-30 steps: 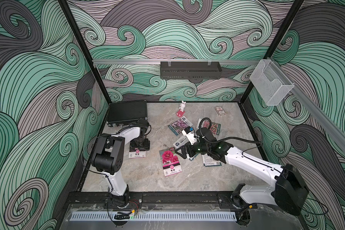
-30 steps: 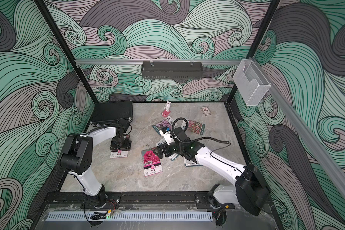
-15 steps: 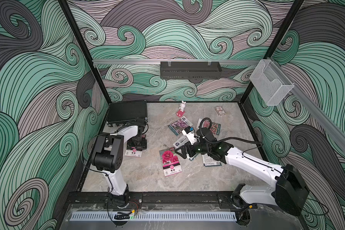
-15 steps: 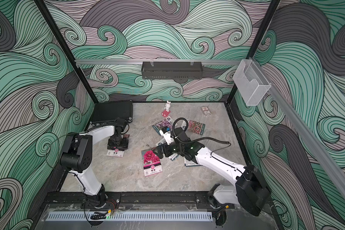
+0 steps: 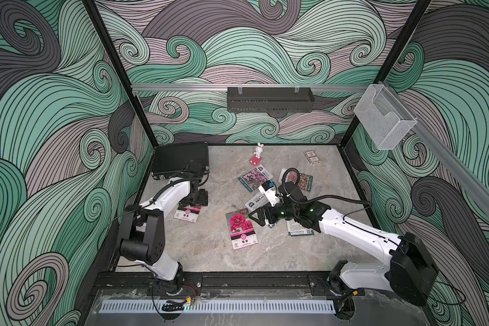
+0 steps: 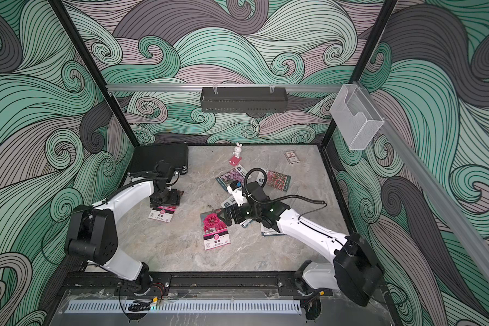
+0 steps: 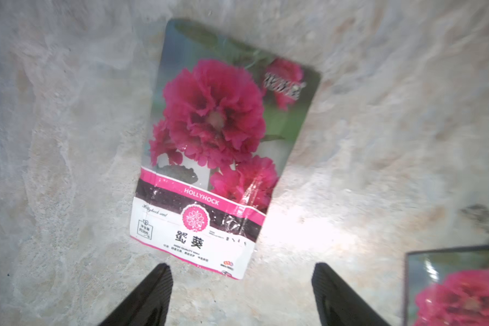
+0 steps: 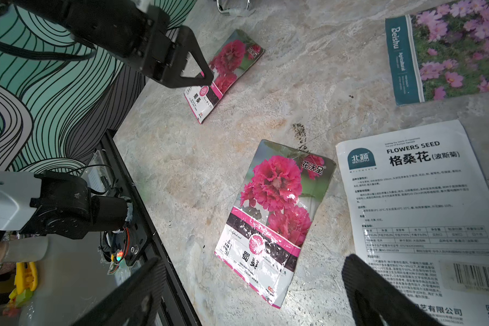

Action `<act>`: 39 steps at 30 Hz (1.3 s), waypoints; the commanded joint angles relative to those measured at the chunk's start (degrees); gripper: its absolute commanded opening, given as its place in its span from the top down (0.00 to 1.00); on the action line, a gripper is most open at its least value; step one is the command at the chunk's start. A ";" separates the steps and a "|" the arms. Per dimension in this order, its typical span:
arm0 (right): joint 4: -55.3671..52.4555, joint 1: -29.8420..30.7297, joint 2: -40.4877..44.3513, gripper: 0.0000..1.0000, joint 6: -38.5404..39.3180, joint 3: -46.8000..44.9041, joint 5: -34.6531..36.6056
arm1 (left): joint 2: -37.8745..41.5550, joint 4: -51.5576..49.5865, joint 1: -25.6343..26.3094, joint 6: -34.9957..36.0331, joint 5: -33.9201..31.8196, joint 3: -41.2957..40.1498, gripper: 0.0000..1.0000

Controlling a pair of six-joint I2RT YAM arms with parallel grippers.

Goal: Arrange the seed packets in a row
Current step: Adjust the seed packet at the center of the board.

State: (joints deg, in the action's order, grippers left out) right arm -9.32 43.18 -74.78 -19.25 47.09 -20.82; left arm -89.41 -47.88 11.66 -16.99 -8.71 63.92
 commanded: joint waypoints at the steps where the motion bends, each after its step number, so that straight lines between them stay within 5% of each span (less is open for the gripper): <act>1: -2.47 0.81 -0.72 0.01 -1.56 -0.33 1.36 | -0.90 -1.89 0.09 -1.11 0.05 1.82 0.20; 23: -0.87 2.26 -0.02 0.01 -0.93 -1.56 1.06 | -12.83 4.96 -7.82 -8.28 5.35 0.24 0.21; 39: -0.95 2.26 2.43 0.00 -0.31 -3.41 1.74 | -10.58 9.65 -9.86 -19.65 8.88 -6.52 0.25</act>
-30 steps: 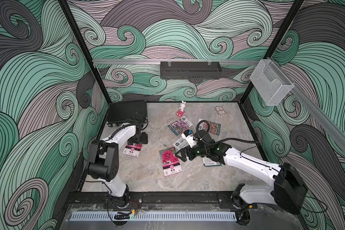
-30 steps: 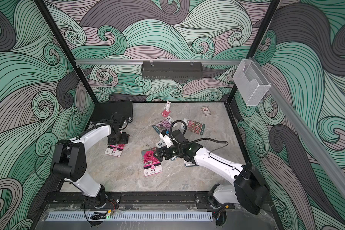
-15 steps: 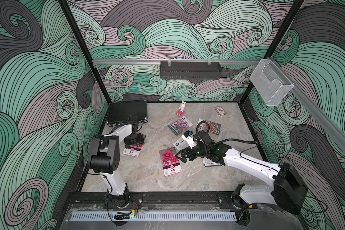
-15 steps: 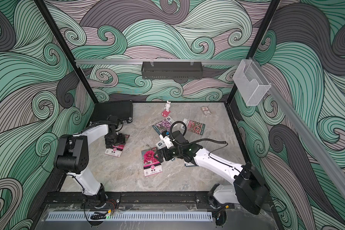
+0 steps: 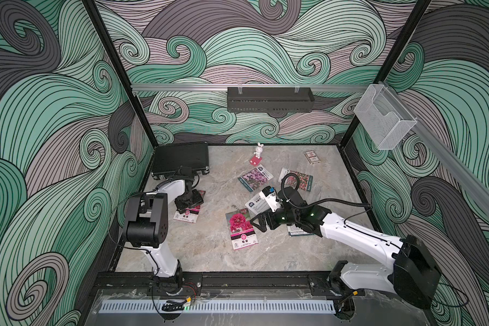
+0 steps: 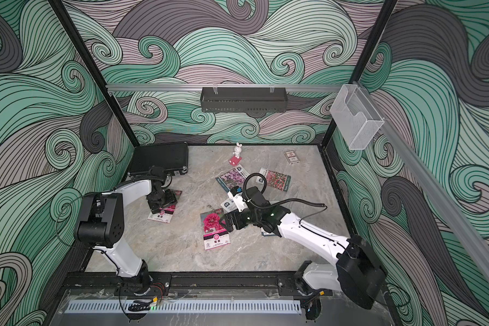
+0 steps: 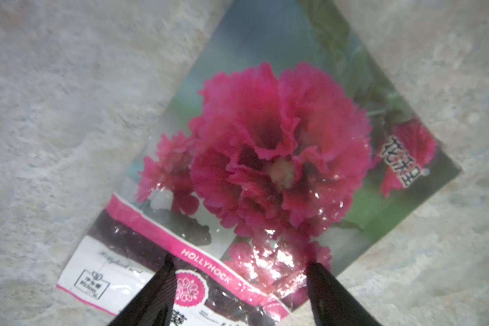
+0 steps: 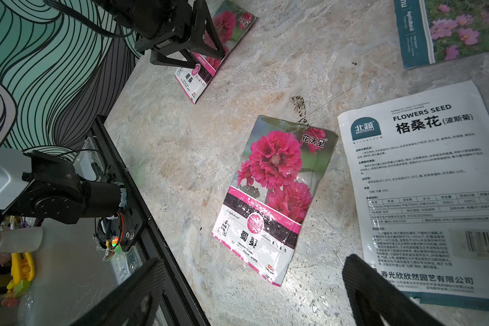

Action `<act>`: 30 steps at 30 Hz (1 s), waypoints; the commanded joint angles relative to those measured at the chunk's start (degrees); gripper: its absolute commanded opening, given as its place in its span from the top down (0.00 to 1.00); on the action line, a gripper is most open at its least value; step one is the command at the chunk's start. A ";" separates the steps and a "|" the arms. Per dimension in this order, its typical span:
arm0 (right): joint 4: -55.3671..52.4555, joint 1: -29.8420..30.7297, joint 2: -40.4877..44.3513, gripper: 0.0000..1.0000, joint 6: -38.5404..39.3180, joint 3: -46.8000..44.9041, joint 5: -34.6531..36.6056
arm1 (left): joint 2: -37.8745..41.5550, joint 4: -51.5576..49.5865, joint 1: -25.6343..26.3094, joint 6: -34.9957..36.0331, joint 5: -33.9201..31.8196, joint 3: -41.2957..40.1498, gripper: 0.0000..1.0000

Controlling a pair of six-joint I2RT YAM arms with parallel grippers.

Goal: Arrange the seed packets in a row
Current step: Adjust the seed packet at the center of the board, then pick up the seed packet from the center of the board.

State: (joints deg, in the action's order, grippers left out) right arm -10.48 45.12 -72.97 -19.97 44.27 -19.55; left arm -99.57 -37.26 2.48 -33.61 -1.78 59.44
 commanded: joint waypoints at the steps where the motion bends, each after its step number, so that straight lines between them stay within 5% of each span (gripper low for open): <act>1: -0.03 0.32 0.32 0.00 0.41 -0.43 0.57 | 0.00 -1.00 -0.76 -3.09 1.89 -2.26 0.26; 21: -0.51 0.32 -1.95 0.00 -0.54 -0.15 1.29 | 7.43 0.34 -4.04 -5.03 1.57 -8.36 0.25; 30: -1.93 0.32 -3.83 0.02 -3.14 0.88 2.16 | 17.54 -11.63 -3.58 1.95 -2.65 9.10 0.12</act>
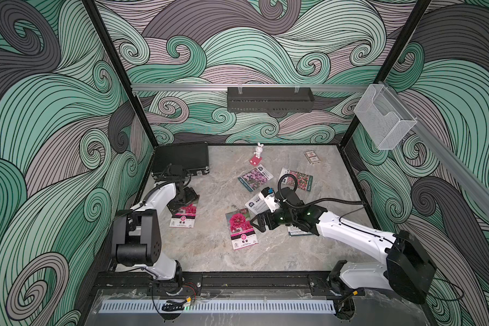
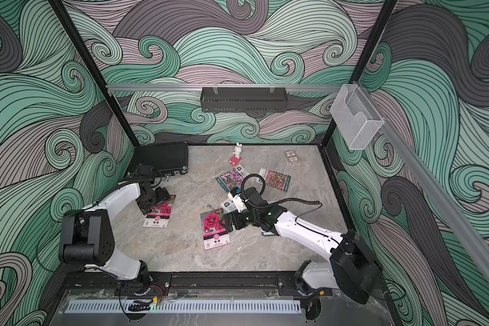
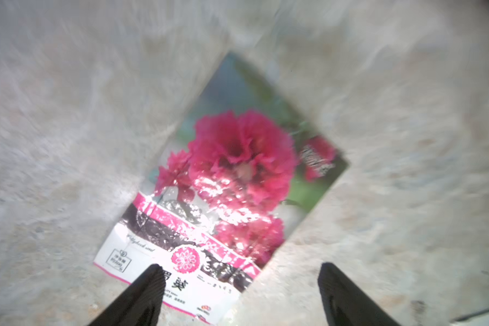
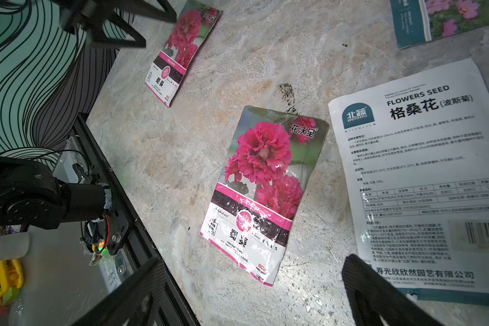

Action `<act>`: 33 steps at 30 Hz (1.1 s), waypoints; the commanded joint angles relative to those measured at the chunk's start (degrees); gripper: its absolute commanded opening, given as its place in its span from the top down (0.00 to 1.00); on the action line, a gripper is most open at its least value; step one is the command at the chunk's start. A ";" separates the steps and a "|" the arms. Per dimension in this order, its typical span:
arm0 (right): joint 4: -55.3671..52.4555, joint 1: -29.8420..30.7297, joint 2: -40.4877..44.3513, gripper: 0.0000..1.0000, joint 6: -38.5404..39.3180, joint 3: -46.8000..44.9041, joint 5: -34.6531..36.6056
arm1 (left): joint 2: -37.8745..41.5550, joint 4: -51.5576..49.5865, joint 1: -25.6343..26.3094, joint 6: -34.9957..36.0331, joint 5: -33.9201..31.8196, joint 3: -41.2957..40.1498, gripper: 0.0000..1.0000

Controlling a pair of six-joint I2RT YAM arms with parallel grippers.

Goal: Arrange the seed packets in a row
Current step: Pick up the seed packet from the center of the board.

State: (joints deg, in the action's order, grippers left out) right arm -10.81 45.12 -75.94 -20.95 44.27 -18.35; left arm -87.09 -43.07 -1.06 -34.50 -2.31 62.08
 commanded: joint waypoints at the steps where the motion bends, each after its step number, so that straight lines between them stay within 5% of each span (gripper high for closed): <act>1: -1.88 0.32 -1.10 0.02 -2.77 0.98 0.75 | 6.73 -6.14 0.01 3.40 -1.34 7.36 0.12; 19: 1.78 5.58 -17.78 0.12 -18.22 3.25 0.56 | 26.58 -5.21 8.95 7.06 5.36 -5.71 0.12; 27: 7.86 5.85 -20.94 0.16 -21.27 1.41 1.50 | 22.80 1.48 18.07 4.21 6.40 -11.31 0.15; 33: 14.14 5.63 -16.48 0.18 -23.44 -3.59 1.90 | 15.93 6.21 27.82 0.84 4.13 -12.46 0.33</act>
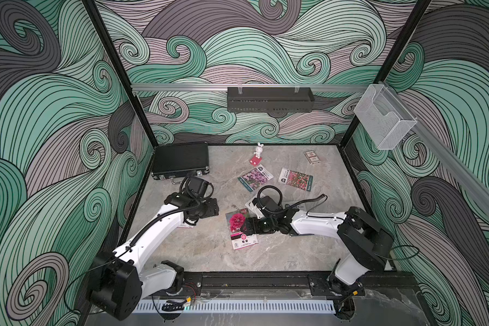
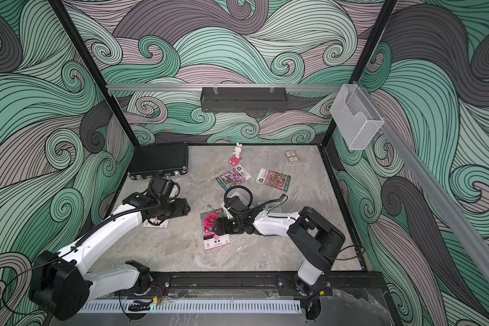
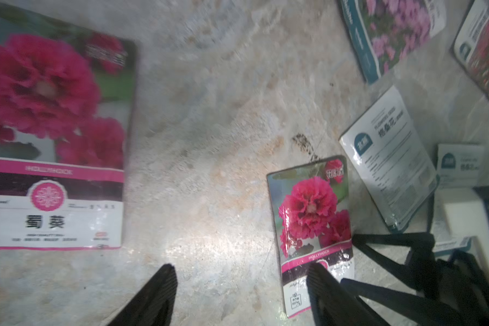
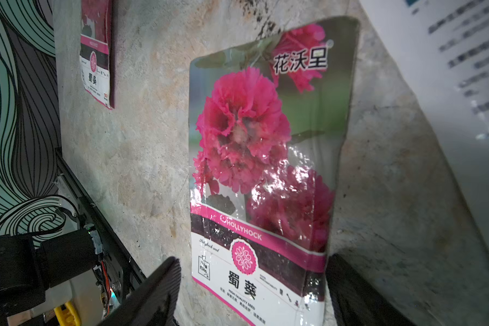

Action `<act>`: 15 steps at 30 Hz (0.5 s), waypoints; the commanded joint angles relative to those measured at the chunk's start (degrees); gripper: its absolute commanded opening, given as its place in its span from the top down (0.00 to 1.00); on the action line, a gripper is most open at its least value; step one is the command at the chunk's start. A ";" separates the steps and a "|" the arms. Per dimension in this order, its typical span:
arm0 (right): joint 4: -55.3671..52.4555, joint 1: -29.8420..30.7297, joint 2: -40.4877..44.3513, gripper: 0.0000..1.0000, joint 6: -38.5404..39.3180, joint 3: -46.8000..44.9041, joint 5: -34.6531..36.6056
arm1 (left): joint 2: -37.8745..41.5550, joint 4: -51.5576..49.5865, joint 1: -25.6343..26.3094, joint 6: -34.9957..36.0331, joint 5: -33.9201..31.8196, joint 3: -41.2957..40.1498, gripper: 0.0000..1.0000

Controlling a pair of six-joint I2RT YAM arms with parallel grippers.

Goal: Arrange the seed packets in a row
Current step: Pick up the seed packet from the center of the board.

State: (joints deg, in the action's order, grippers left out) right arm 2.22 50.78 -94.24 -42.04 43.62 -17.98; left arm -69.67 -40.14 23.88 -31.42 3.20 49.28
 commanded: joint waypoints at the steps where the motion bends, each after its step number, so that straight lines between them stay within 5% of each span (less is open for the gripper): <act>1: 1.09 -0.36 2.73 0.18 -2.19 -3.46 1.30 | -2.75 3.39 4.03 -2.24 -2.16 0.51 0.39; 6: 1.97 -2.37 4.16 0.19 -2.47 -4.83 -1.62 | -6.93 5.11 8.20 -3.98 -2.59 -0.75 0.68; 15: 5.40 -4.82 1.29 0.21 -1.99 -6.17 -5.98 | -10.96 12.07 13.70 -8.32 -0.99 -4.68 0.96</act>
State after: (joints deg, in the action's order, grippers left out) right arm 7.05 46.30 -91.31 -43.75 38.11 -22.20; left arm -79.44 -31.16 36.60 -37.34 2.02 45.15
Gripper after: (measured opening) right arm 0.787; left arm 0.056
